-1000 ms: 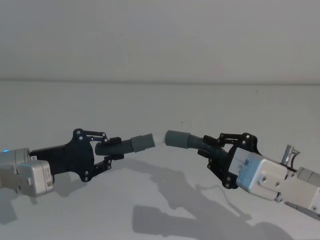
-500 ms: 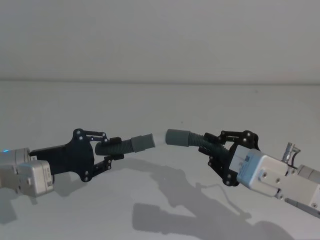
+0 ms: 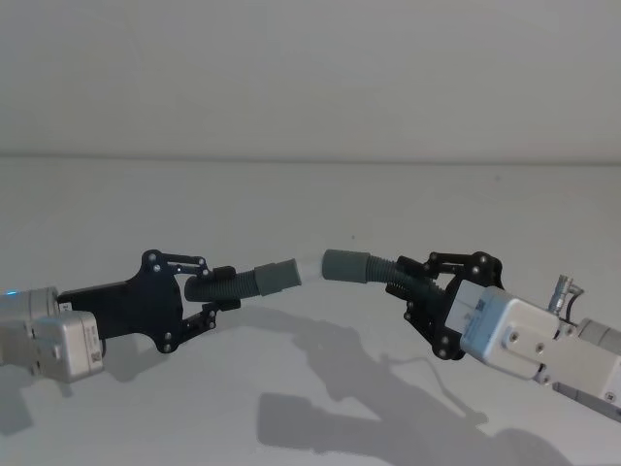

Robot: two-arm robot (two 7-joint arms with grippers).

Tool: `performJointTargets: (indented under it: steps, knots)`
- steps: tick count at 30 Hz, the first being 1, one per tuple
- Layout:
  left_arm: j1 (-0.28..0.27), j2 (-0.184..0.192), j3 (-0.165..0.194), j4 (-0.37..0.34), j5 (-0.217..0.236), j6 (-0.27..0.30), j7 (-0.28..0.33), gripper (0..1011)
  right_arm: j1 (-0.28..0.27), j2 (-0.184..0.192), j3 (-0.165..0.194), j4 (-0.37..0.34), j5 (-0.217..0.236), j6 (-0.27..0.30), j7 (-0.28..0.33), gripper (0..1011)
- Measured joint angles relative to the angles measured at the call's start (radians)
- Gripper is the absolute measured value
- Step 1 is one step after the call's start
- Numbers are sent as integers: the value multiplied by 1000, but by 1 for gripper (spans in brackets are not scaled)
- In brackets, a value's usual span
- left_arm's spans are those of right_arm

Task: Use both hands to pick up one end of the pipe from the table, align the ends, and insert them.

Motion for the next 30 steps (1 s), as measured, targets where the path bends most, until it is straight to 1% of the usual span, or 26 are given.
performJointTargets:
  steps: [30]
  knots:
    - [0, 0, 0, 0, 0, 0, 0, 308, 0, -2, 1, 0, 1, 1, 0, 253]
